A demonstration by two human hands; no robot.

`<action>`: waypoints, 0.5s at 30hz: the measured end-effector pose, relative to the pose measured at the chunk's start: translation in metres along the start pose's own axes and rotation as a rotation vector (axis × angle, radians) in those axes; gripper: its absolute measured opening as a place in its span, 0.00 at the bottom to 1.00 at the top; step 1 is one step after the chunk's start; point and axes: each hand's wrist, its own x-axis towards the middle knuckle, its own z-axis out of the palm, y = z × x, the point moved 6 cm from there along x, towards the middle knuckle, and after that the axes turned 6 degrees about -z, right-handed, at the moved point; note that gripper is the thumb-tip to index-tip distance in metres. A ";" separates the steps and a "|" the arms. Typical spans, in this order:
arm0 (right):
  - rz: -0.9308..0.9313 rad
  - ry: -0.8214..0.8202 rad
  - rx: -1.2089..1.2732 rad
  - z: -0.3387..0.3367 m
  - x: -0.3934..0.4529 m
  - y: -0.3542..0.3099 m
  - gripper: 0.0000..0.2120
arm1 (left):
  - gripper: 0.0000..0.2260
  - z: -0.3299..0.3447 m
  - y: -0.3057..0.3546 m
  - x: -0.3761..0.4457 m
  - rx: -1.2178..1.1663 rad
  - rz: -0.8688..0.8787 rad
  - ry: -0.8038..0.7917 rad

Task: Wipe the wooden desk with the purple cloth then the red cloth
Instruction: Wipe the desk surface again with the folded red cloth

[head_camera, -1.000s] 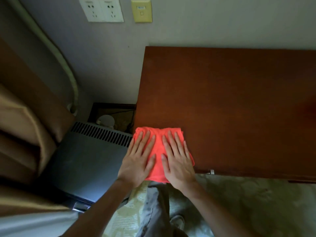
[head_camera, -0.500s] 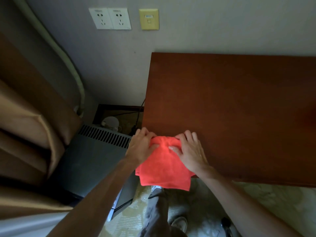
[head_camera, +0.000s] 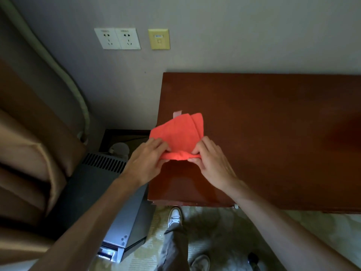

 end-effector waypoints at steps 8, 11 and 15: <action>0.162 -0.164 -0.048 0.061 -0.052 0.018 0.30 | 0.24 0.062 -0.010 -0.027 -0.257 -0.228 -0.016; 0.188 -0.087 -0.038 0.079 -0.035 0.023 0.30 | 0.25 0.093 -0.011 -0.015 -0.266 -0.284 0.040; 0.190 -0.032 -0.050 0.112 -0.019 0.034 0.28 | 0.25 0.125 -0.016 -0.006 -0.130 -0.293 0.079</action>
